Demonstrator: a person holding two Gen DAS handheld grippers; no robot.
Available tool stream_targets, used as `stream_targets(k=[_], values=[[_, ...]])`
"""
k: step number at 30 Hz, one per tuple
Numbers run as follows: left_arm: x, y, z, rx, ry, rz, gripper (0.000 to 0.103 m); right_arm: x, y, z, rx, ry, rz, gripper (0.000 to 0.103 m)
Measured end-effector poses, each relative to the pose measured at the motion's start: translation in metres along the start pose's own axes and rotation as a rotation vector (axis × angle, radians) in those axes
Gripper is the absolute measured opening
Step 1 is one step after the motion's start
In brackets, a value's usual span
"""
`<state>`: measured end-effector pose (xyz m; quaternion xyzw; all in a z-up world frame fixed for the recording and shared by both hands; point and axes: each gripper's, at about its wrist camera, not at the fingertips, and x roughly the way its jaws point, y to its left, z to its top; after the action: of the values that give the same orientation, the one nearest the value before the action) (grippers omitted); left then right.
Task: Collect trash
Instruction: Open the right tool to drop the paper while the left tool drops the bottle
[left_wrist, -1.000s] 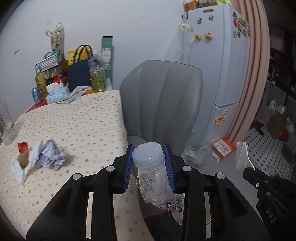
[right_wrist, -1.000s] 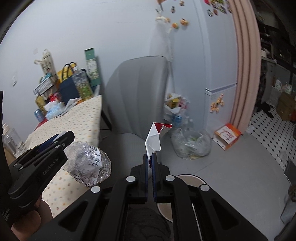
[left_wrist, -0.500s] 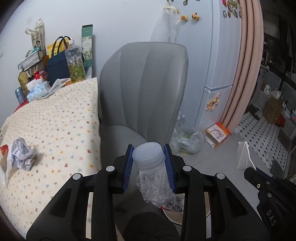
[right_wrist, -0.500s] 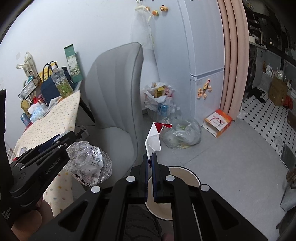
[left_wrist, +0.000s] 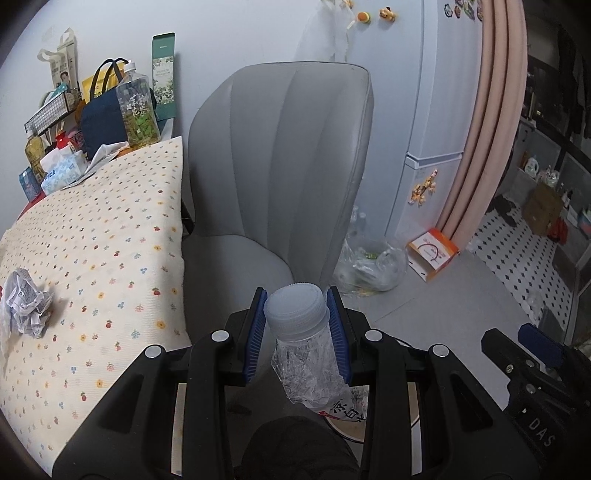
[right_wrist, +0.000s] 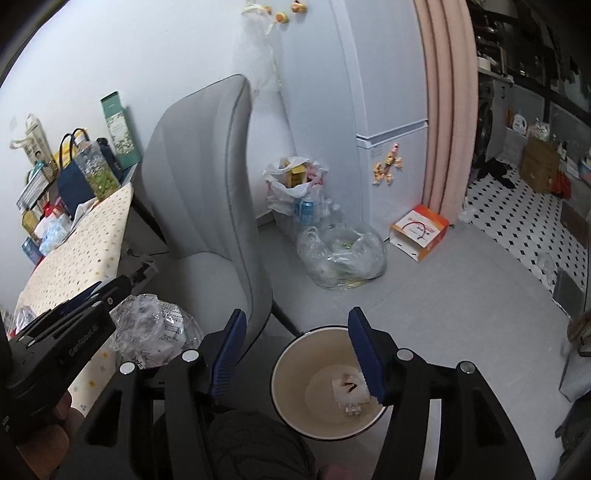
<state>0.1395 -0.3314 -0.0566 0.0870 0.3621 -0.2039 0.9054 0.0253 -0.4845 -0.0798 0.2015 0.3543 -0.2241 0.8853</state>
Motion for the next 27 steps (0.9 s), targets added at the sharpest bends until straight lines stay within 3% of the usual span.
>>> stream_targets(k=[3, 8, 17, 19, 20, 21, 24, 27], values=[[0.0, -0.006, 0.0, 0.009, 0.001, -0.013, 0.033, -0.006, -0.009, 0.001, 0.01, -0.011, -0.022, 0.059], [0.003, -0.025, 0.0, 0.04, 0.011, -0.049, 0.033, -0.021, -0.028, 0.002, 0.027, -0.045, -0.086, 0.074], [0.013, -0.075, -0.003, 0.113, 0.059, -0.163, 0.033, -0.041, -0.071, 0.002, 0.102, -0.069, -0.187, 0.083], [0.018, -0.086, -0.004, 0.136, 0.084, -0.202, 0.053, -0.044, -0.078, 0.001, 0.113, -0.075, -0.206, 0.086], [0.018, -0.088, -0.004, 0.136, 0.084, -0.211, 0.072, -0.045, -0.081, 0.001, 0.119, -0.079, -0.218, 0.087], [0.017, -0.088, -0.004, 0.133, 0.076, -0.215, 0.08, -0.046, -0.084, 0.0, 0.125, -0.078, -0.223, 0.088], [0.01, -0.082, -0.001, 0.131, 0.048, -0.186, 0.09, -0.045, -0.087, 0.001, 0.125, -0.078, -0.234, 0.091], [0.006, -0.068, 0.004, 0.107, 0.031, -0.144, 0.092, -0.044, -0.081, 0.001, 0.108, -0.077, -0.229, 0.093]])
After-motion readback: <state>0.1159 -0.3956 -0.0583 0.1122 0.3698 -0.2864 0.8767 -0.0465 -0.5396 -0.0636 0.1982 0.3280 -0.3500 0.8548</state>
